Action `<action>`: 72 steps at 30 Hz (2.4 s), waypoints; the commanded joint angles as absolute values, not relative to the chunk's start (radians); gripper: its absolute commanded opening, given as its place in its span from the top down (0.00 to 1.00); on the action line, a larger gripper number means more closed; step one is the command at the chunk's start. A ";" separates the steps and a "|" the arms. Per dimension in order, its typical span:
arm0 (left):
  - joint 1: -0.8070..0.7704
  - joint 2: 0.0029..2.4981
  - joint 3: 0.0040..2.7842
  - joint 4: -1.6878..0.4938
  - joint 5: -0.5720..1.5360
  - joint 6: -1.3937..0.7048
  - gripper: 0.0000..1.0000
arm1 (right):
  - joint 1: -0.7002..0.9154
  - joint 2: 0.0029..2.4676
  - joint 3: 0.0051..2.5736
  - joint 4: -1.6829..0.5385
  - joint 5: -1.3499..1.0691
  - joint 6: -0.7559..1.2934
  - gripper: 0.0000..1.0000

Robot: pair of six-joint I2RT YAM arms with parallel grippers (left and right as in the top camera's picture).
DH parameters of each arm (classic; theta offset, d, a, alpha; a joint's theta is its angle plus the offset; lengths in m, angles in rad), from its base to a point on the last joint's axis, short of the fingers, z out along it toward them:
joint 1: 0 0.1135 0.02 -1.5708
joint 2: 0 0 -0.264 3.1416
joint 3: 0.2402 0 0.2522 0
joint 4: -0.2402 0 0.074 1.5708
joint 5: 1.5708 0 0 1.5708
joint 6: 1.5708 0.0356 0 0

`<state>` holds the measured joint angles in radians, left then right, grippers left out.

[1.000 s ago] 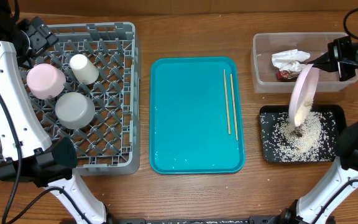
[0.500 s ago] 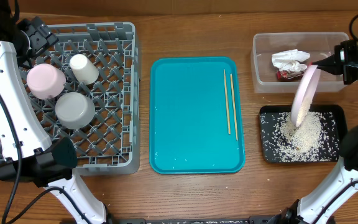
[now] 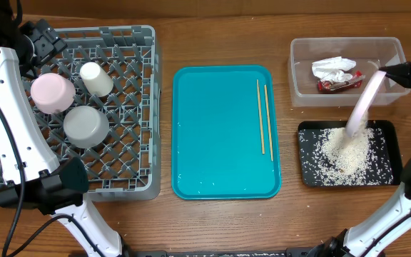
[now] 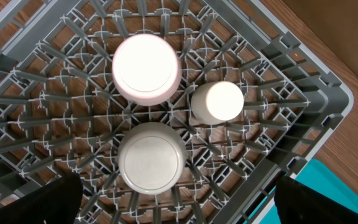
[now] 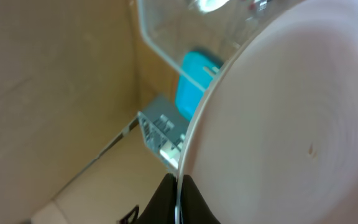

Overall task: Sort waste into correct bins and load items into the dishwasher
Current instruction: 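Tilt the plate with the right gripper to pour rice onto black tray, then hold the plate tilted vertically and shake off remaining rice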

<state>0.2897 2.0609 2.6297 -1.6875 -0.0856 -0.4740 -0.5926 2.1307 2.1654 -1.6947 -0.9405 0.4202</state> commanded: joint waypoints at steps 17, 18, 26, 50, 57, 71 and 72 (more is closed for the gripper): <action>0.293 2.027 2.628 -1.689 -0.081 -0.495 0.00 | -0.585 2.084 2.159 -1.694 -1.027 0.432 0.96; 0.293 2.027 2.628 -1.689 -0.081 -0.495 0.00 | -0.585 2.084 2.159 -1.694 -0.995 0.461 0.96; 0.293 2.027 2.628 -1.689 -0.081 -0.495 0.00 | -0.585 2.084 2.159 -1.694 -0.839 0.506 0.96; 0.293 2.027 2.628 -1.689 -0.081 -0.495 0.00 | -0.590 2.083 1.917 -1.694 -1.025 0.343 0.96; 0.293 2.027 2.628 -1.689 -0.081 -0.495 0.00 | -0.590 2.081 1.917 -1.694 -1.113 0.292 0.96; 0.293 2.027 2.628 -1.689 -0.081 -0.495 0.00 | -0.594 2.076 1.917 -1.694 -1.192 0.306 0.96; 0.293 2.027 2.628 -1.689 -0.081 -0.495 0.00 | -0.596 2.076 1.917 -1.694 -1.192 0.306 0.96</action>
